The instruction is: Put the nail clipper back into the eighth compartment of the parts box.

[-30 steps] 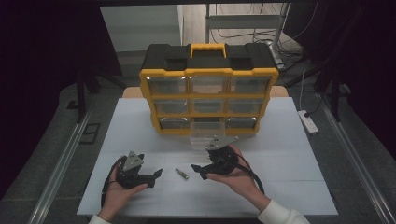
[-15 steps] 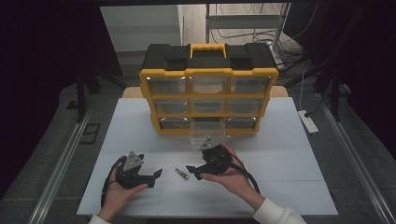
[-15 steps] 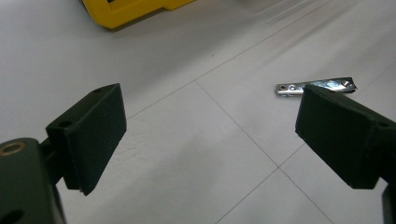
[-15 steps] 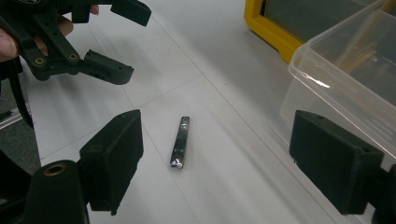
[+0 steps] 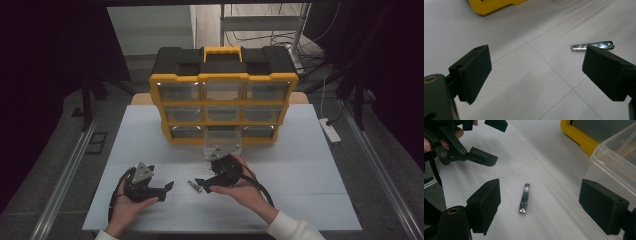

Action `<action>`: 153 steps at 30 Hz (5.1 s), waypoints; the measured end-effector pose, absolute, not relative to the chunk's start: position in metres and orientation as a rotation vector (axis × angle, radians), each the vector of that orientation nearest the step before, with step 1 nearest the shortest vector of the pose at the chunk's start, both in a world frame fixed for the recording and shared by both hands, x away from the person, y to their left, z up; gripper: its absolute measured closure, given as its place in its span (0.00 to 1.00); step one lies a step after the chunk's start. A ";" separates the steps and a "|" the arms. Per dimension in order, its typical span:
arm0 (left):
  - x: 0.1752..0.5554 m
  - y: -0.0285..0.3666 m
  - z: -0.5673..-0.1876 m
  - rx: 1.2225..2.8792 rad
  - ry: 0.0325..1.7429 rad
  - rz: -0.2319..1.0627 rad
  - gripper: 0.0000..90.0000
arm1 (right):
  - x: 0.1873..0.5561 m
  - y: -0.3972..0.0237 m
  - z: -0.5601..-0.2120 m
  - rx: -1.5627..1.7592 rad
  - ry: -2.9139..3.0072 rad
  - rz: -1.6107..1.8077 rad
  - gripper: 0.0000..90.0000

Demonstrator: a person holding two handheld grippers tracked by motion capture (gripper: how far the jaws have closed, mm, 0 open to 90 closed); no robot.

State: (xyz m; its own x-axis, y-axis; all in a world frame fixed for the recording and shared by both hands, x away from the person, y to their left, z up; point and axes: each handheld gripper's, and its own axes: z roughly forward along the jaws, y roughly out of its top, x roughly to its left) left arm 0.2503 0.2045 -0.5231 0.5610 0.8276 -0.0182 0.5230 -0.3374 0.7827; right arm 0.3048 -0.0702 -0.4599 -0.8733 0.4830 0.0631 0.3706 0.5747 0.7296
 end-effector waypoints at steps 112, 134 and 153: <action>0.250 0.205 -0.525 2.036 1.068 0.498 0.11 | 0.315 -0.028 -0.479 0.658 2.861 0.870 0.88; 0.250 0.204 -0.525 2.030 1.068 0.500 0.11 | 0.314 -0.043 -0.445 0.614 2.812 0.975 0.88; 0.250 0.205 -0.525 2.030 1.067 0.500 0.11 | 0.311 -0.052 -0.424 0.598 2.767 1.028 0.88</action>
